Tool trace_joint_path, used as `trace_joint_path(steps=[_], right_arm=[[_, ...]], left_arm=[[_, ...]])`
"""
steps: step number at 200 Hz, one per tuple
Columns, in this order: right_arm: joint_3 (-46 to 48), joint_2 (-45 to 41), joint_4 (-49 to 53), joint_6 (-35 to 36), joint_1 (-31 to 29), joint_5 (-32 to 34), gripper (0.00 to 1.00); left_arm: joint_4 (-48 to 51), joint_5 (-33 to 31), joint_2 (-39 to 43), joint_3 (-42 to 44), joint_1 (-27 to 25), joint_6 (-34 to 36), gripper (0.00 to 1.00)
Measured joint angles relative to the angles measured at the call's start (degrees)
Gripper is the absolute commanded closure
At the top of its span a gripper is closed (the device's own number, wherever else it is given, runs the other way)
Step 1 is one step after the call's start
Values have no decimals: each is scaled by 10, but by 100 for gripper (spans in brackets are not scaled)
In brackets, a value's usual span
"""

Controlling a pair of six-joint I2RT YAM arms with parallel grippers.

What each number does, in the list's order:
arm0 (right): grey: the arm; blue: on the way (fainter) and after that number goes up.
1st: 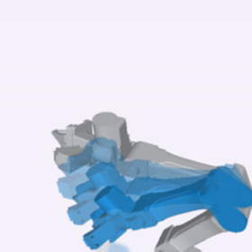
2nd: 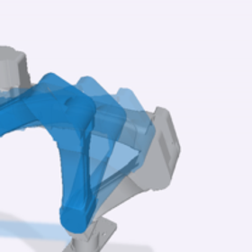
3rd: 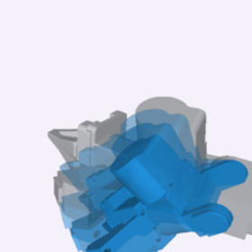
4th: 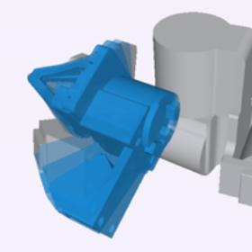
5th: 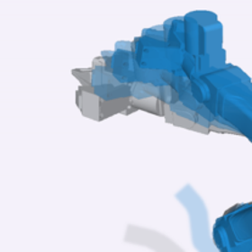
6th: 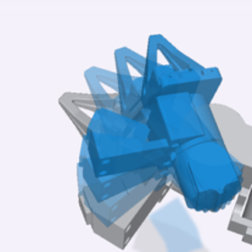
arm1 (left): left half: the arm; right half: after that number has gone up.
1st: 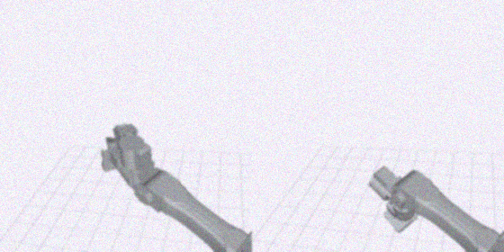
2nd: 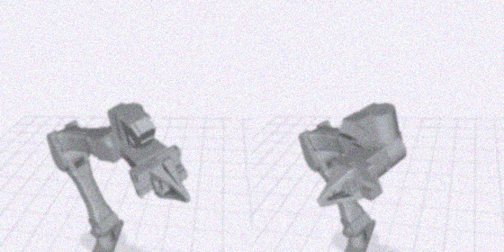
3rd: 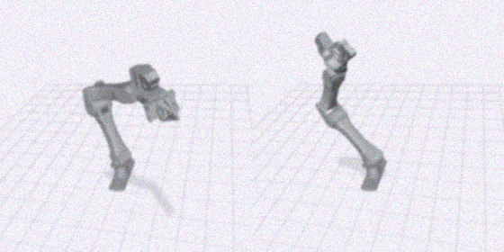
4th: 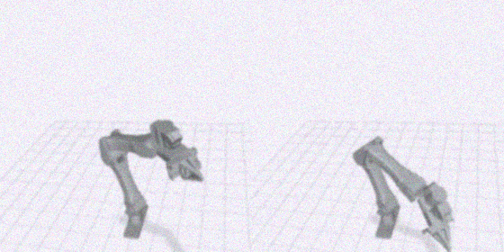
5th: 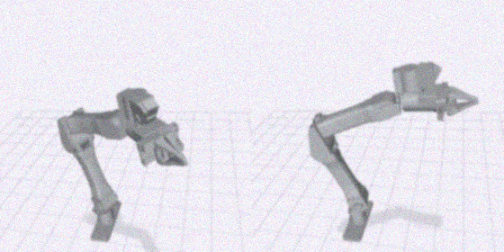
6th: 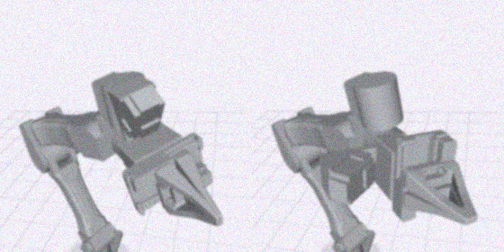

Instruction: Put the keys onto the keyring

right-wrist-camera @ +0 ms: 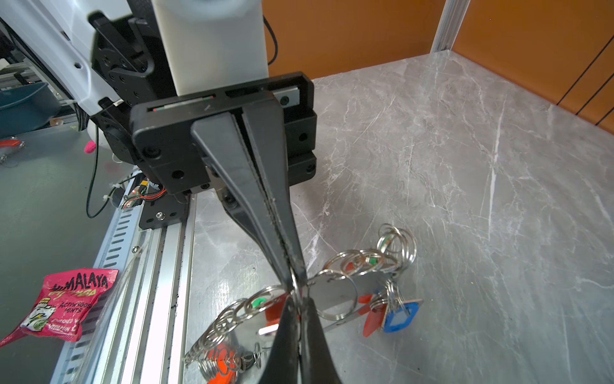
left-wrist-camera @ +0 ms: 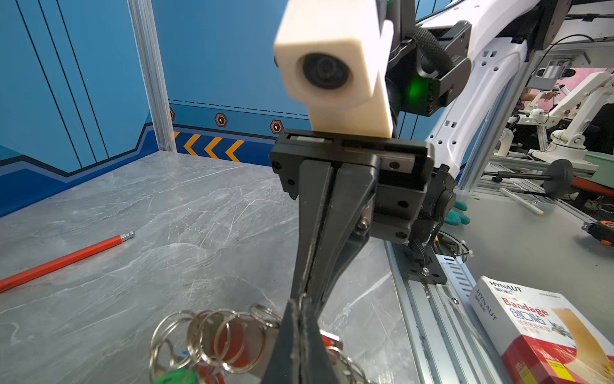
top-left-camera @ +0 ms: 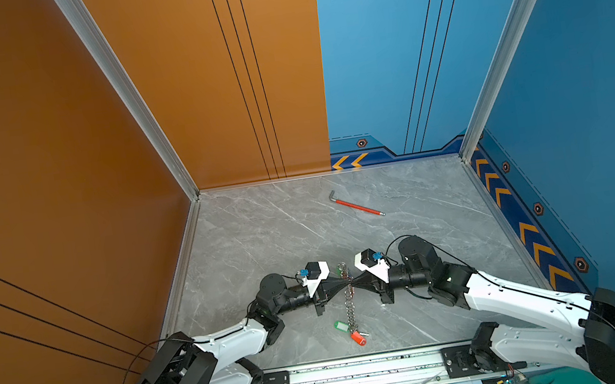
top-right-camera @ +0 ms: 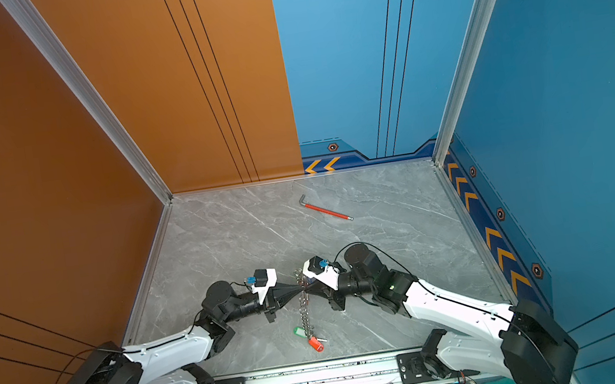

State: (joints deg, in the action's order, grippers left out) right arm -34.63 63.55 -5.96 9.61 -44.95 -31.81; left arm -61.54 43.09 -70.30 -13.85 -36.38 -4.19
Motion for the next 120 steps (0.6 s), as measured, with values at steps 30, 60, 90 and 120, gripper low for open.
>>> trace_joint_path(steps=[30, 60, 90, 120], right_arm=[[-48, 3, 82, 18, -10, 31, 100], [-89, 12, 152, 39, -28, 82, 100], [-140, 40, 231, 61, -56, 130, 100], [-184, 69, 291, 81, -77, 168, 100]], left_arm=[[2, -7, 6, -1, 0, 7, 85], [24, -17, 8, -1, 3, 15, 73], [49, -27, 19, -1, 6, 18, 69], [59, -27, 20, -1, 6, 18, 70]])
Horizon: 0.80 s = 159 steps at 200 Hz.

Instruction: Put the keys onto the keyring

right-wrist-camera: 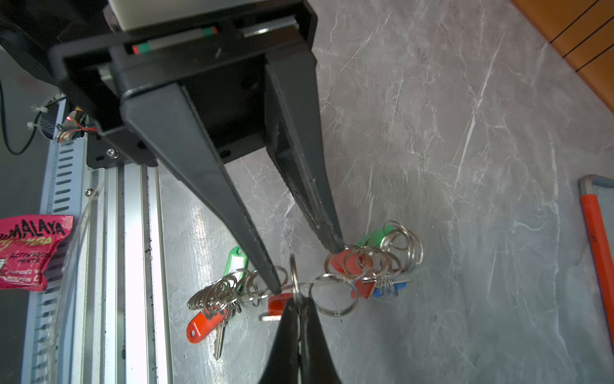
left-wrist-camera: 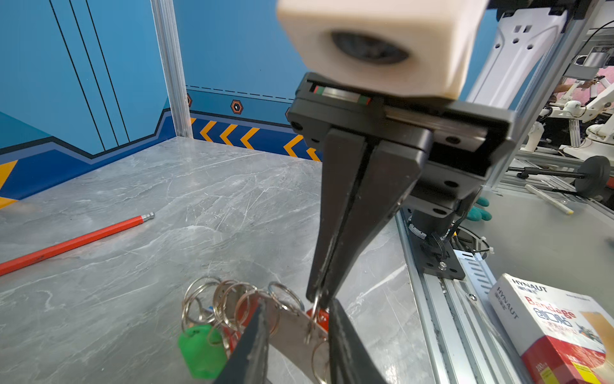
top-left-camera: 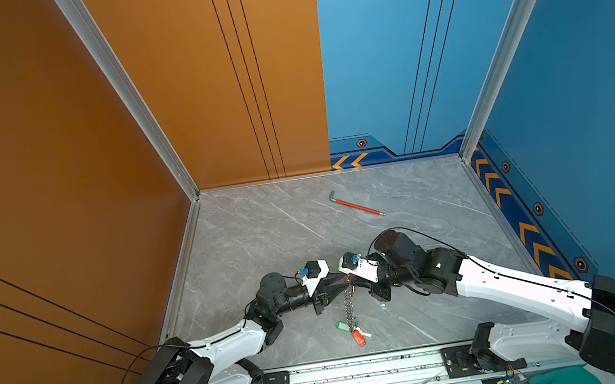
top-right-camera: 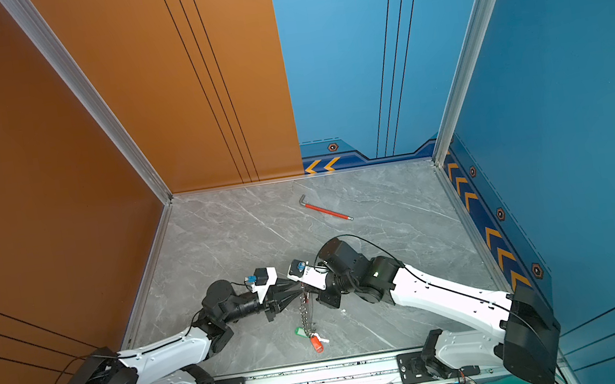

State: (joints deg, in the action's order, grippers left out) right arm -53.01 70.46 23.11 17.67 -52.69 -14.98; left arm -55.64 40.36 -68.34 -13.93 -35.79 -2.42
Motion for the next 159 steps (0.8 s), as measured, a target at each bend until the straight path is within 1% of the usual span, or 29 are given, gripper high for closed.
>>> trace_joint_path(steps=[35, 73, 127, 159], right_arm=[[-34, 21, 46, 17, -10, 23, 100], [-59, 36, 65, 32, -13, 33, 100], [-60, 38, 74, 39, -13, 35, 100], [-60, 38, 74, 40, -13, 37, 100]], left_arm=[[2, 5, 0, -1, 0, 0, 77], [2, 17, -10, -12, 0, 0, 77], [3, 28, -19, -16, 0, -4, 91], [2, 33, -20, -16, 0, -3, 93]])
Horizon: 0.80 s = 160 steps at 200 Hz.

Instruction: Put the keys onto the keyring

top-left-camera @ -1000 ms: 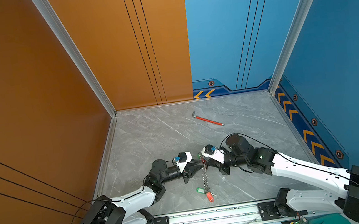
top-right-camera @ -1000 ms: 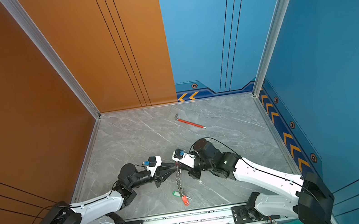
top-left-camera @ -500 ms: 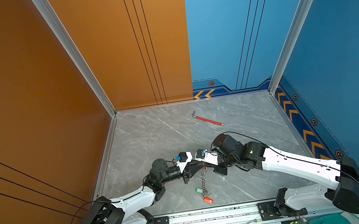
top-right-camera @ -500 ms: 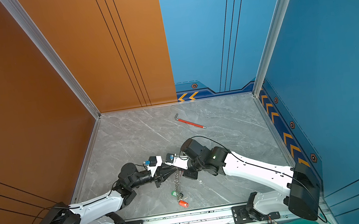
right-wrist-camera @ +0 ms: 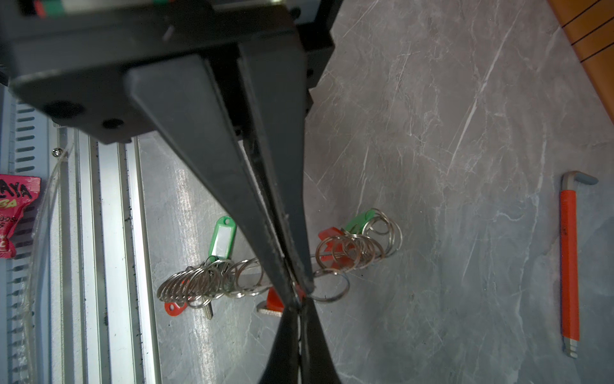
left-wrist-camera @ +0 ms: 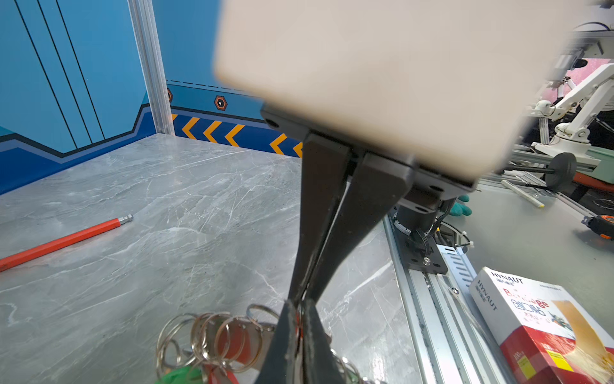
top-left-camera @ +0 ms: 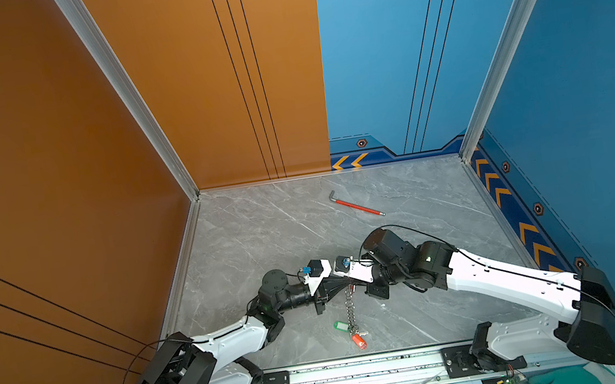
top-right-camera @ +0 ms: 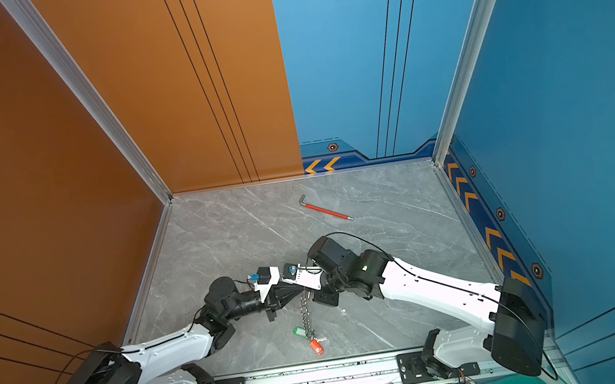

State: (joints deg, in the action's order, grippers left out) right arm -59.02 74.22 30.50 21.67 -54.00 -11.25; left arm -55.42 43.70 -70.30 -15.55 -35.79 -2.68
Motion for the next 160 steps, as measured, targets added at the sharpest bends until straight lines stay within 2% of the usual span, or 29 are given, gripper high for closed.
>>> trace_joint_path(steps=[26, 71, 114, 133, 160], right_arm=[[0, 0, -1, 0, 2, 0, 100], [13, -11, -21, -7, 16, -14, 100], [65, -46, -83, -31, 34, -31, 79], [94, -76, -106, -50, 44, -31, 76], [124, -107, -140, -81, 55, -31, 75]], left_arm=[[0, 3, 0, 0, 0, -1, 100], [-1, -3, 0, -4, 0, -2, 100], [5, -28, 2, -6, 1, -4, 100], [13, -44, 3, -6, 1, -5, 100], [17, -54, 4, -6, 1, -7, 100]])
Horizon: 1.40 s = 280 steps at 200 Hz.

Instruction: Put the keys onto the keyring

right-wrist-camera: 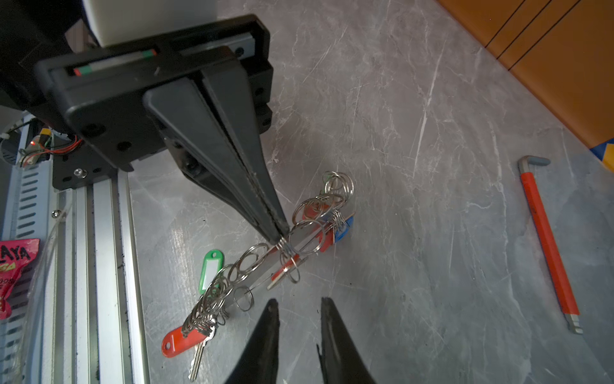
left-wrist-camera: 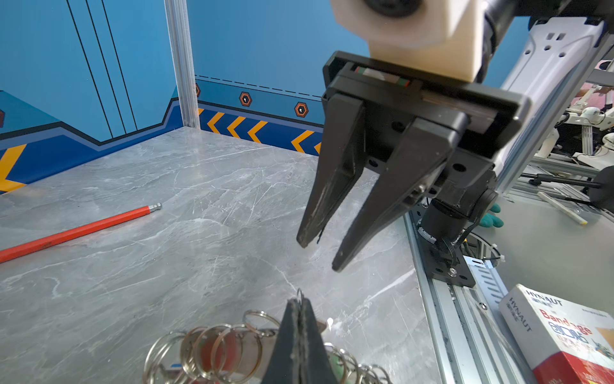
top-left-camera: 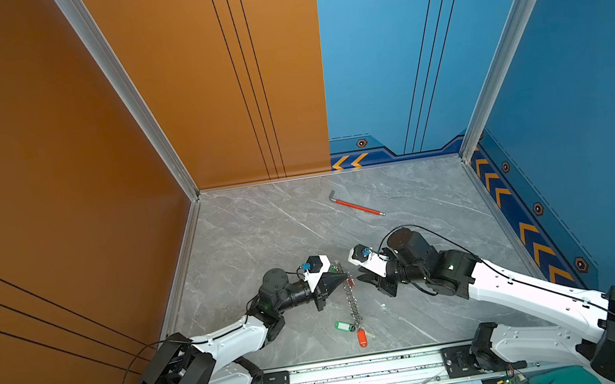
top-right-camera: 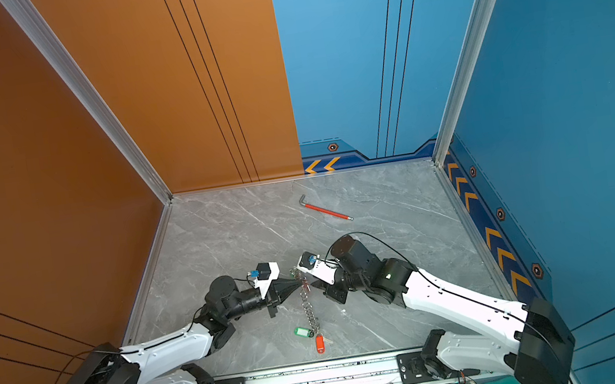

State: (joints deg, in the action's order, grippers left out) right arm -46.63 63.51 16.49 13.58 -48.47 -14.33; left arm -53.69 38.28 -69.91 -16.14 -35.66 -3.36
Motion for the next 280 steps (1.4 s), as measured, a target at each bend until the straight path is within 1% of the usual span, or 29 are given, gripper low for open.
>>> trace_joint_path(steps=[49, 81, 124, 149, 229, 280], right_arm=[[25, 6, -57, -36, 2, -3, 80], [25, 31, -75, -41, 2, -5, 82], [25, 55, -82, -40, 1, -5, 90], [25, 65, -87, -41, -4, -7, 91], [33, 81, -111, -50, -23, -6, 90], [59, 69, -122, -59, -28, -6, 85]], left_arm=[[3, -4, 1, 0, 0, -2, 100], [4, -3, 5, 0, 0, -2, 100], [4, -3, 7, 0, 0, -2, 100], [3, -3, 7, 1, 0, -4, 100], [-11, -3, 7, 10, 0, -13, 100], [-21, -4, 7, 12, 0, -17, 100]])
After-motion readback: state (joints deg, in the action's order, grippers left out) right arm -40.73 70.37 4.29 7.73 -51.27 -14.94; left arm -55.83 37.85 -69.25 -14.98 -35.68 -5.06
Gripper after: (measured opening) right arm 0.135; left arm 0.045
